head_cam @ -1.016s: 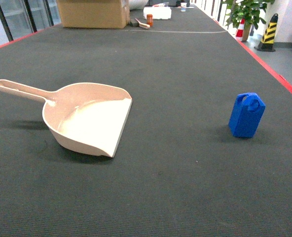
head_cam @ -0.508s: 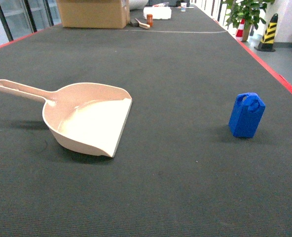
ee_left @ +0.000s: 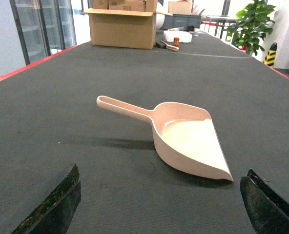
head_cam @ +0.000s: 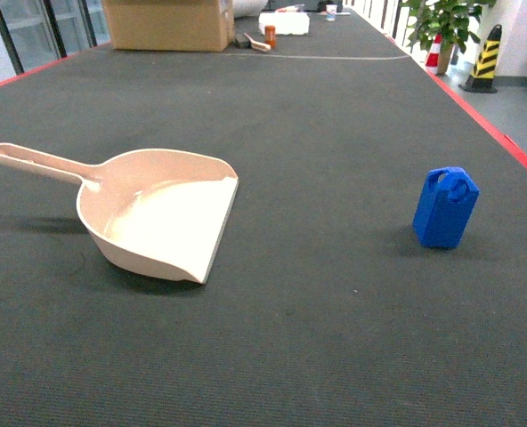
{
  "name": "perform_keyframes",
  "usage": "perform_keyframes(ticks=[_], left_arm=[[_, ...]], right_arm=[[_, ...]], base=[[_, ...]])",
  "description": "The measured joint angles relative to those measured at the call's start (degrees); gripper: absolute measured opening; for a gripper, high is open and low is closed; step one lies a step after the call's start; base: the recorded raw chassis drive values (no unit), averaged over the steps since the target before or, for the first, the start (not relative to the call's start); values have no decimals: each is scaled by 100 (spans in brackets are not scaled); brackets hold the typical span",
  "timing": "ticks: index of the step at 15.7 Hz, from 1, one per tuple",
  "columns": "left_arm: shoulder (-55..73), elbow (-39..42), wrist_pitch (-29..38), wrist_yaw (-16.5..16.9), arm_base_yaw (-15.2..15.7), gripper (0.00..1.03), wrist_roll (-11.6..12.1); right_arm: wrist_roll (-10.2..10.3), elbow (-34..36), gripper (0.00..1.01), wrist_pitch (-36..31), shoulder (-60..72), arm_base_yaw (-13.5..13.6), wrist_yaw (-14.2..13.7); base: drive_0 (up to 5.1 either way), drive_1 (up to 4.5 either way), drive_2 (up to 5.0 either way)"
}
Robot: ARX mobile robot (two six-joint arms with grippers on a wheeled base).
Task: Place part in tray to right shelf
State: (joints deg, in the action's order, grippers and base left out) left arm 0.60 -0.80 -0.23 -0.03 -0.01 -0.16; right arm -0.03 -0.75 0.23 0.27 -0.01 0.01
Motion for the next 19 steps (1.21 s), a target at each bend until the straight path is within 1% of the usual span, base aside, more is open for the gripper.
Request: perform_keyframes(ticks=[19], left_arm=[[0, 0, 0, 0, 0, 98, 0]], right_arm=[[0, 0, 98, 0, 0, 0, 2]], base=[[0, 0, 0]])
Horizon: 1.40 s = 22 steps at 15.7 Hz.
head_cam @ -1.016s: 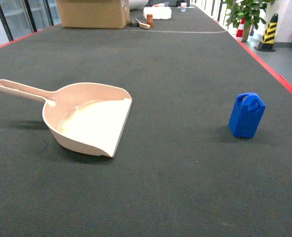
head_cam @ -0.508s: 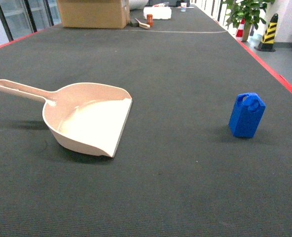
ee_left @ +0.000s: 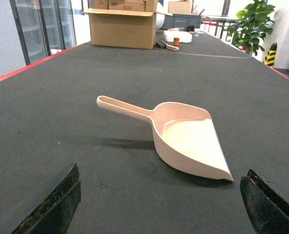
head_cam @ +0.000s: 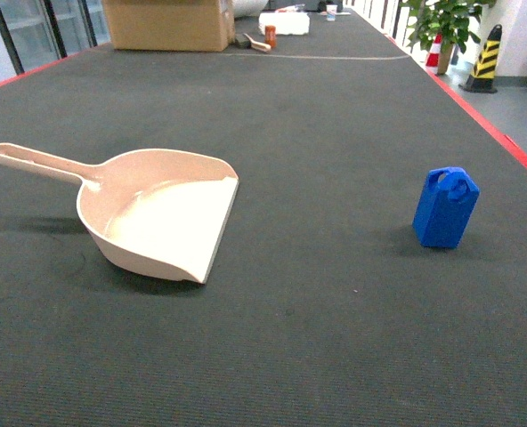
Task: Place part in tray to right shelf
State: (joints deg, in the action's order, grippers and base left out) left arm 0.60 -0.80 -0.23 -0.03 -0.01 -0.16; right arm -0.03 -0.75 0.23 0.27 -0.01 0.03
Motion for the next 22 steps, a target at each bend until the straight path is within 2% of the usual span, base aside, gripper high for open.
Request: perform_keyframes(ticks=[22], left_arm=[[0, 0, 0, 0, 0, 98, 0]], right_arm=[[0, 0, 98, 2, 0, 0, 0]], base=[[0, 0, 0]])
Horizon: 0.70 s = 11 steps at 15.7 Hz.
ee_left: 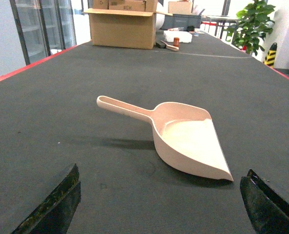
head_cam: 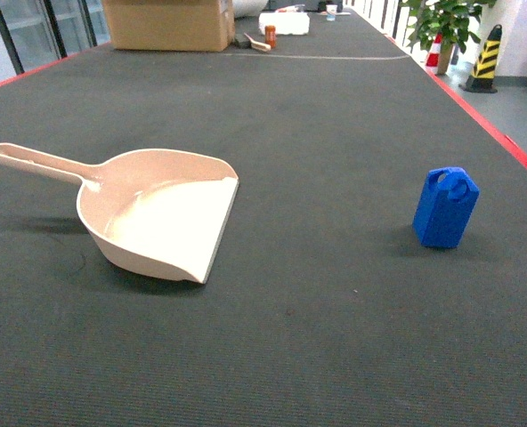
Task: Place part in tray to right shelf
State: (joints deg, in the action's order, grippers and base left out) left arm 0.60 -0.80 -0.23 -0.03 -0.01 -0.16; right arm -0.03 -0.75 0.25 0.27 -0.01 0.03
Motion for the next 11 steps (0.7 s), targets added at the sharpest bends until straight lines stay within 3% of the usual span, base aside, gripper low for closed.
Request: perform_keyframes(ticks=[2, 3, 4, 5, 6, 8, 10, 11], left_arm=[[28, -13, -111, -177, -74, 98, -31], [365, -74, -234, -1012, -455, 98, -313], [824, -94, 57, -1141, -520, 98, -535], [1502, -122, 715, -1161, -463, 98, -901], [2365, -214, 1517, -988, -387, 98, -1346], [4651, -568, 3338, -455, -98, 98, -2472], [6736, -1093, 4706, -61, 149, 98, -3285], [7768, -1517, 5191, 166, 284, 98, -3571]], right_arm=[[0, 0, 98, 0, 0, 0, 0], [0, 0, 98, 2, 0, 0, -4], [0, 0, 98, -4, 0, 0, 0], [0, 0, 98, -2, 0, 0, -2], [0, 0, 98, 0, 0, 0, 0], [0, 0, 98, 0, 0, 0, 0], [0, 0, 98, 0, 0, 0, -2], [0, 0, 98, 0, 0, 0, -2]], base=[[0, 0, 0], [0, 0, 0], [0, 0, 0], [0, 0, 0], [0, 0, 0], [0, 0, 0], [0, 0, 0], [0, 0, 0]])
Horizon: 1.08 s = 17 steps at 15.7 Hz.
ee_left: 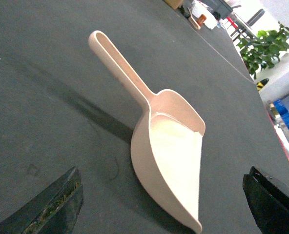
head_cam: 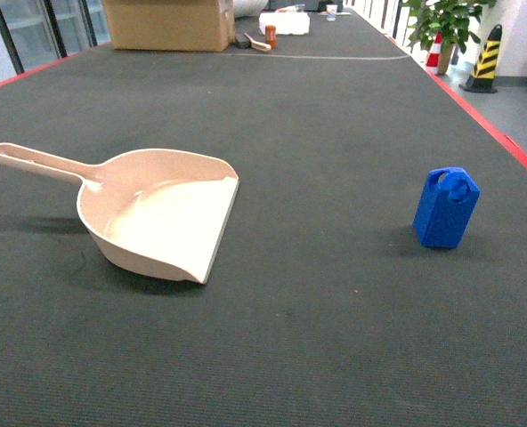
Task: Place part in tray to right shelf
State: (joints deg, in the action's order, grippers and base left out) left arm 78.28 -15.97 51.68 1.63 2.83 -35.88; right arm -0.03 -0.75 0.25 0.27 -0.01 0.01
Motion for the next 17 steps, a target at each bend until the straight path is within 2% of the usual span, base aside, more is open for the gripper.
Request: perform_keyframes(ticks=[1, 2, 3, 7, 10, 12, 13, 14, 15, 16, 17], left_arm=[[800, -424, 166, 170, 103, 98, -219], [1971, -1191, 168, 400, 216, 98, -590], [2417, -1646, 35, 463, 275, 98, -745], [3729, -3447, -197, 774, 435, 98, -1244], [4509, -4669, -531, 809, 450, 98, -1620], [5051, -5427, -737, 780, 496, 98, -1727], [5270, -5713, -852, 868, 529, 96, -1816], [5462, -5947, -918, 1058, 566, 82, -1956], [5574, -6015, -605, 1504, 612, 53, -2275], [5571, -5875, -138, 1891, 579, 33, -2540], [5558, -5665, 155, 2157, 509, 19, -2712]], right_arm=[[0, 0, 98, -2, 0, 0, 0], [0, 0, 98, 0, 0, 0, 0], [0, 0, 98, 0, 0, 0, 0], [0, 0, 98, -2, 0, 0, 2], [0, 0, 98, 0, 0, 0, 0], [0, 0, 98, -2, 0, 0, 2], [0, 0, 98, 0, 0, 0, 2], [0, 0, 98, 0, 0, 0, 2], [0, 0, 98, 0, 0, 0, 0], [0, 0, 98, 0, 0, 0, 0], [0, 0, 98, 0, 0, 0, 2]], base=[[0, 0, 0], [0, 0, 0], [0, 0, 0], [0, 0, 0], [0, 0, 0], [0, 0, 0], [0, 0, 0], [0, 0, 0], [0, 0, 0], [0, 0, 0], [0, 0, 0]])
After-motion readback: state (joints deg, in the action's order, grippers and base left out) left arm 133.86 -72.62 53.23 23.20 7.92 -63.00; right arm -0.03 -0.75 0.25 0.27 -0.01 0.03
